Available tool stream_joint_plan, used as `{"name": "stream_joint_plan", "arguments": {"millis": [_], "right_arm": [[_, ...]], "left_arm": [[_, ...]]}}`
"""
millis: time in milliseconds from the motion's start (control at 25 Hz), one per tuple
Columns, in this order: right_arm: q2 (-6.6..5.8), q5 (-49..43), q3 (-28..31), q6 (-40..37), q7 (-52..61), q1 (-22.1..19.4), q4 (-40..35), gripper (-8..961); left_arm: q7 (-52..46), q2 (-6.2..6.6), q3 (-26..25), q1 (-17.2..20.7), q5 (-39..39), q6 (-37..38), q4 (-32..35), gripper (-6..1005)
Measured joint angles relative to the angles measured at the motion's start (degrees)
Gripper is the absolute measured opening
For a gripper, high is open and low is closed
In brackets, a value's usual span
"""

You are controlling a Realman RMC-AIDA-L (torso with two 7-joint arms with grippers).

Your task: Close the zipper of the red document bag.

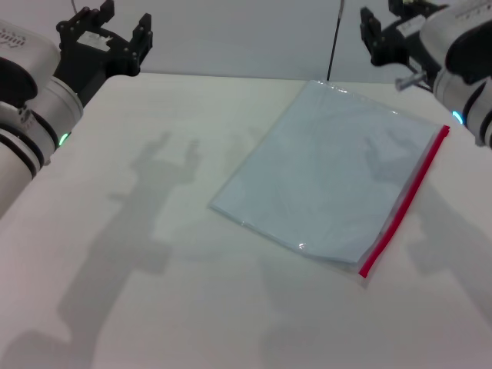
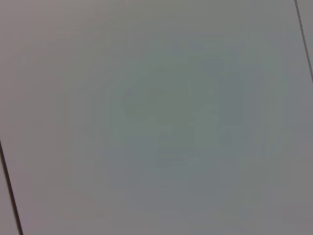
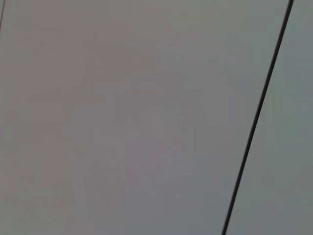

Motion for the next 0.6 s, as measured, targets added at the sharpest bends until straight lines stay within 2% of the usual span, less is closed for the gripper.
{"name": "stream_joint_plan", "arguments": {"millis": [400,600], "right_arm": [[-0.19,0.1,4.8,-0.9,4.3,0.3,-3.2,379],[-0.18,0.4,9.7,-4.8,6.4,1.2,-1.6,379]], "left_arm": [[-0.1,0.03,-0.3,-0.8,-0.5,0.6,-2.0,549],[-0.1,0.04,-0.2,-2.0,-2.3,0.6,-3.4,549]]}}
